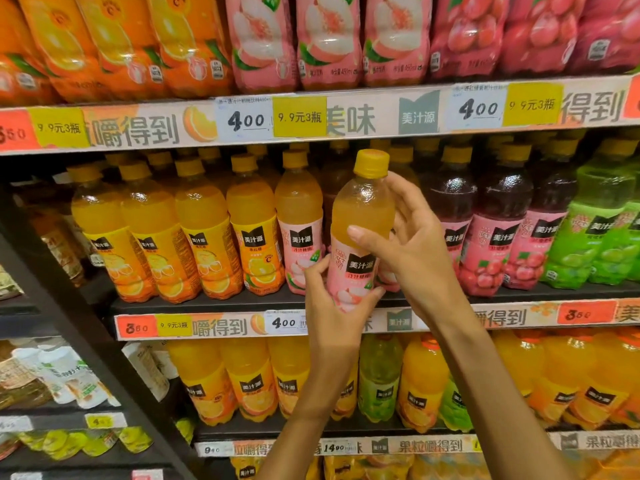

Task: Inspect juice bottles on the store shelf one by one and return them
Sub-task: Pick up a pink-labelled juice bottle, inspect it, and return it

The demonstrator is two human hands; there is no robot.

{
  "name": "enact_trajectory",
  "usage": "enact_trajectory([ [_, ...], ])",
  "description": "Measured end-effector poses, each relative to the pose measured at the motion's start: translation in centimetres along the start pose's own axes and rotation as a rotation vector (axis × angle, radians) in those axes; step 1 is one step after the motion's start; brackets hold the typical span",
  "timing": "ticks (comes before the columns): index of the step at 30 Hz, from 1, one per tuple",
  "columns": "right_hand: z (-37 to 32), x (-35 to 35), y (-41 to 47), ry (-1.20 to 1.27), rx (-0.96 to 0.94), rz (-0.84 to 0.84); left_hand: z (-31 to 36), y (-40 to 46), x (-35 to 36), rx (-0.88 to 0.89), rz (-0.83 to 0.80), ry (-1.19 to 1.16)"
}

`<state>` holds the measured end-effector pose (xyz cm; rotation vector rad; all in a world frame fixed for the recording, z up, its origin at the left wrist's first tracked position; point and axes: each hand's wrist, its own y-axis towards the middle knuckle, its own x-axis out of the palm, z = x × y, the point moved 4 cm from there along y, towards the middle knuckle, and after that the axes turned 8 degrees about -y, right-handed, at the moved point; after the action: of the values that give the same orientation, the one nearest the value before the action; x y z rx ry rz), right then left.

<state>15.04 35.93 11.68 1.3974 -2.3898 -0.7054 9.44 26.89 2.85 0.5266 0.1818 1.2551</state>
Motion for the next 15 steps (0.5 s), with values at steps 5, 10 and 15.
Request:
enact_trajectory([
  [5, 1.5, 0.9, 0.7, -0.027, -0.010, -0.007, -1.5, 0.6, 0.2, -0.032, 0.044, 0.263],
  [10, 3.1, 1.0, 1.5, -0.030, -0.002, -0.001, -1.4, -0.3, 0.2, 0.073, 0.027, 0.307],
  [15, 3.5, 1.5, 2.0, -0.146, -0.002, 0.071, -1.8, -0.5, -0.2, 0.120, 0.051, 0.241],
])
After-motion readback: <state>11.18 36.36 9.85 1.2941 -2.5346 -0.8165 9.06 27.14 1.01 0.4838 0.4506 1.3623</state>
